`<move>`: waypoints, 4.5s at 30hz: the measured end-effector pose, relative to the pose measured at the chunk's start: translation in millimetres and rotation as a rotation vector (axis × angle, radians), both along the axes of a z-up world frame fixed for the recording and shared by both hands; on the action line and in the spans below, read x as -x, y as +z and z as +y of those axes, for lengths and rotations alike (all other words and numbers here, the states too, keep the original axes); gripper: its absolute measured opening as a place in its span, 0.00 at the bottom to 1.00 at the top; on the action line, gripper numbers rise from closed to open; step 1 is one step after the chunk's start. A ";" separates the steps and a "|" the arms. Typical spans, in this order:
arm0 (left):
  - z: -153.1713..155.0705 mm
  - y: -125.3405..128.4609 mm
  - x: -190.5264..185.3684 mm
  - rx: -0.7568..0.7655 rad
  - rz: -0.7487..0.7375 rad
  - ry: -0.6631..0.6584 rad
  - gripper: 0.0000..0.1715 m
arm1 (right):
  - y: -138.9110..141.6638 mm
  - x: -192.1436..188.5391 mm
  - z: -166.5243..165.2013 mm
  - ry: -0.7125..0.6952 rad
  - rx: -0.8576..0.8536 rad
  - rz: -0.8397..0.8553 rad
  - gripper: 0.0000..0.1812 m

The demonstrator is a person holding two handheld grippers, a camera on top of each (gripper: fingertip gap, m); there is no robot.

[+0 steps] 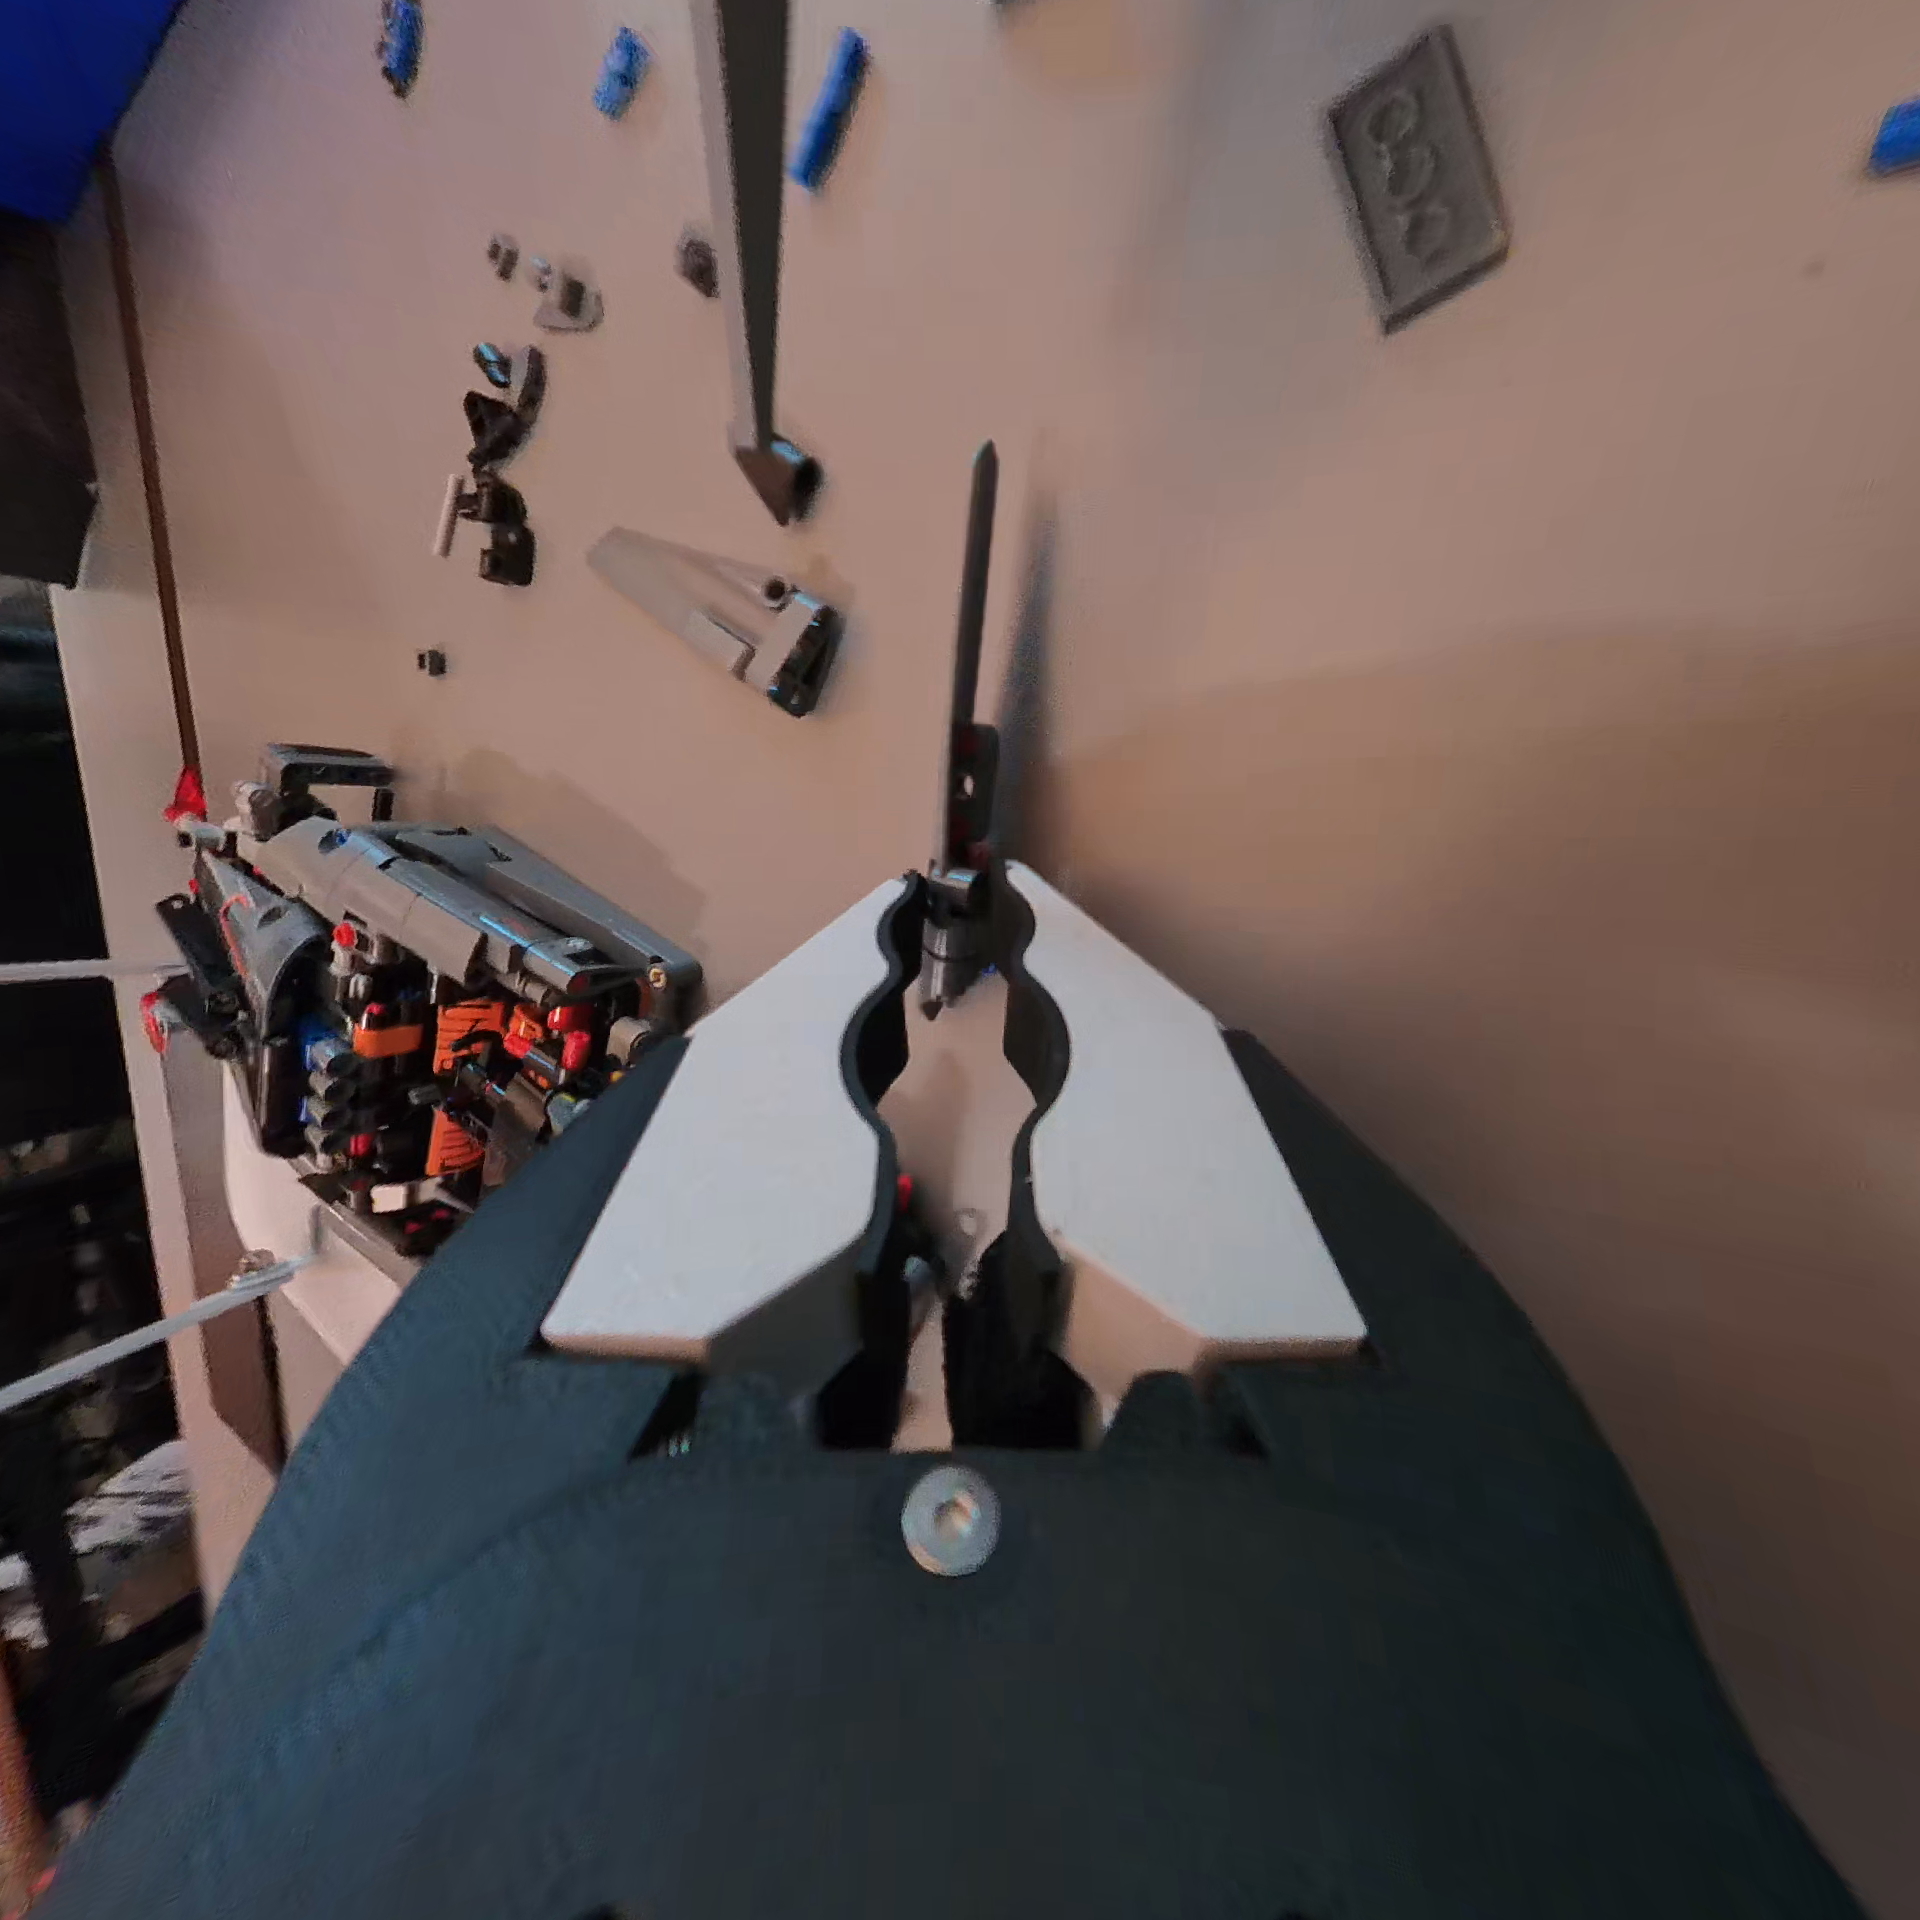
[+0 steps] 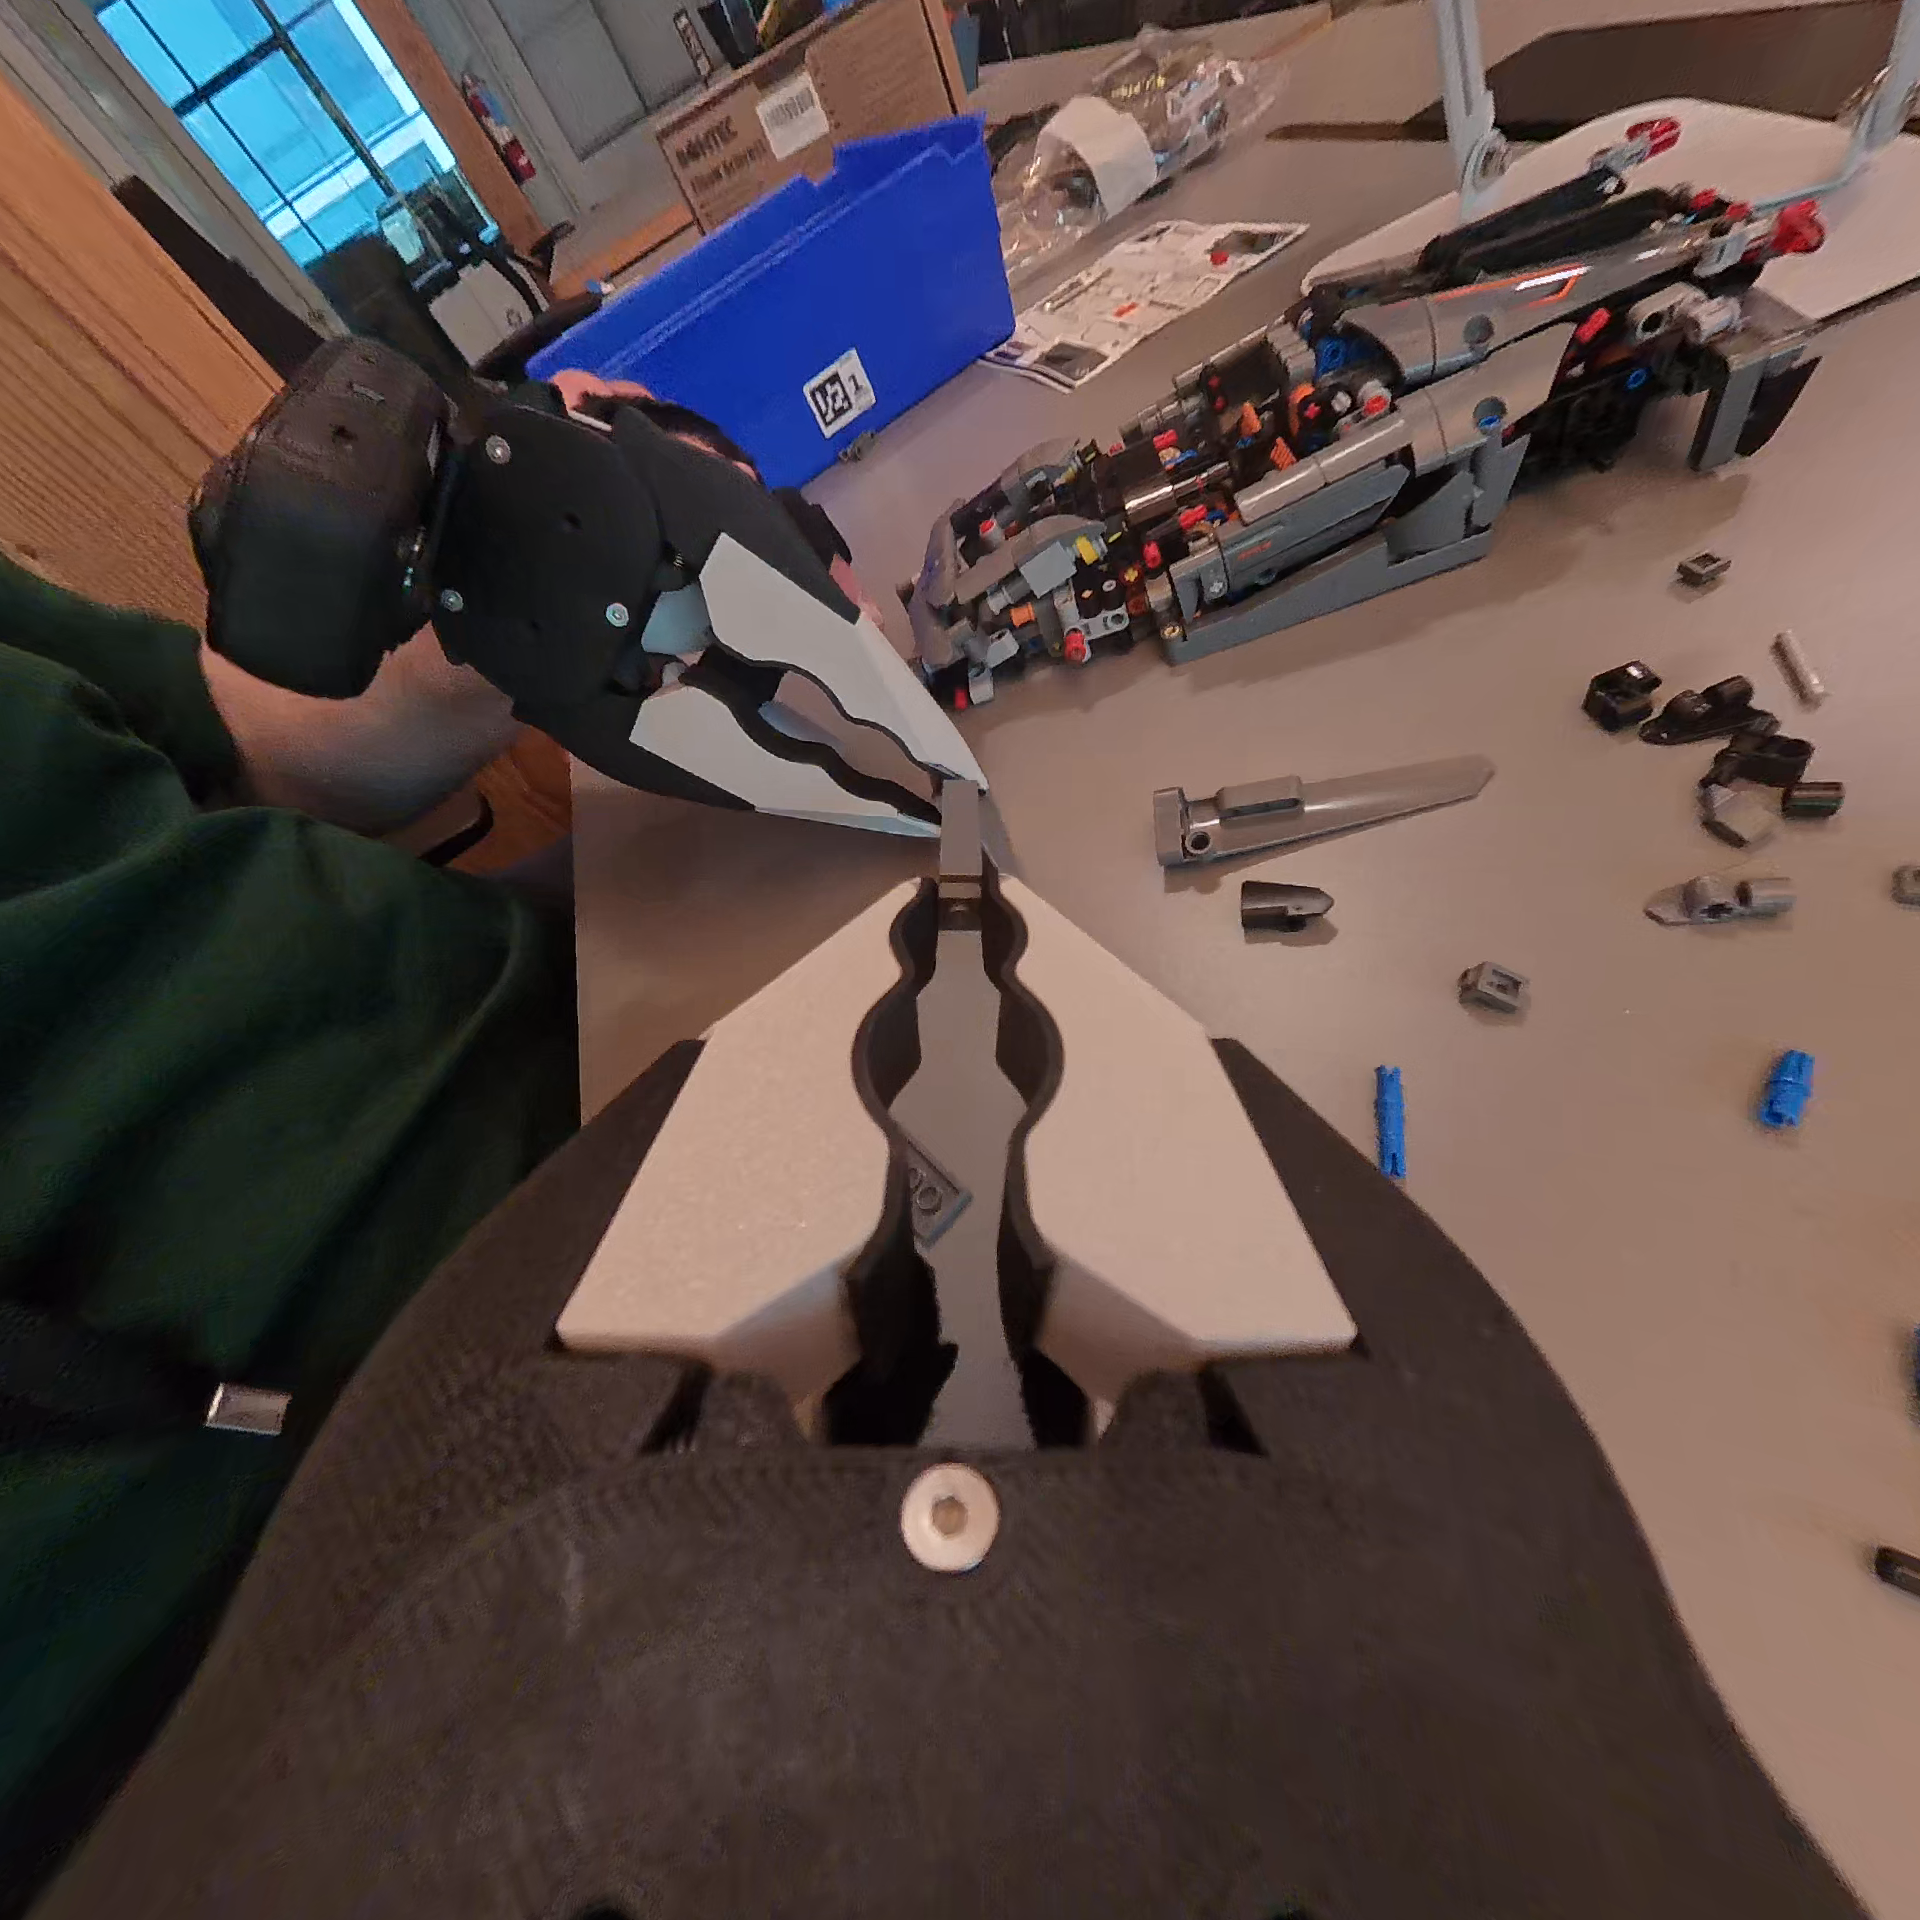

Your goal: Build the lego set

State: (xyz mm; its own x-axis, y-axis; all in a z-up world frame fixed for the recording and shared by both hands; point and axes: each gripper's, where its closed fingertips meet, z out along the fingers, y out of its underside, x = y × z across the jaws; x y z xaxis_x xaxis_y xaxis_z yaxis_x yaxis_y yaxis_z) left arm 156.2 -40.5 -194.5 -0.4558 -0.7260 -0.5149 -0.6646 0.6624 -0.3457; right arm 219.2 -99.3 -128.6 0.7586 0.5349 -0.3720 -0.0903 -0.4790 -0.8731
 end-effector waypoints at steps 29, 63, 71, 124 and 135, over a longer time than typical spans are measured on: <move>-5.8 148.8 12.8 1.594 -0.840 0.110 0.06 | 89.9 45.9 31.9 -0.057 -0.346 0.419 0.03; -0.3 154.1 22.9 1.611 -0.908 0.047 0.05 | 103.4 69.2 58.1 -0.063 -0.366 0.337 0.03; 3.8 152.1 27.2 1.645 -0.925 0.040 0.05 | 97.0 82.1 59.7 -0.023 -0.279 0.173 0.03; 6.2 132.6 28.4 1.491 -0.806 0.012 0.06 | 76.5 94.8 76.6 0.083 -0.135 -0.262 0.04; 5.5 125.7 25.4 1.426 -0.739 0.029 0.05 | 68.7 92.2 75.5 0.099 -0.134 -0.421 0.04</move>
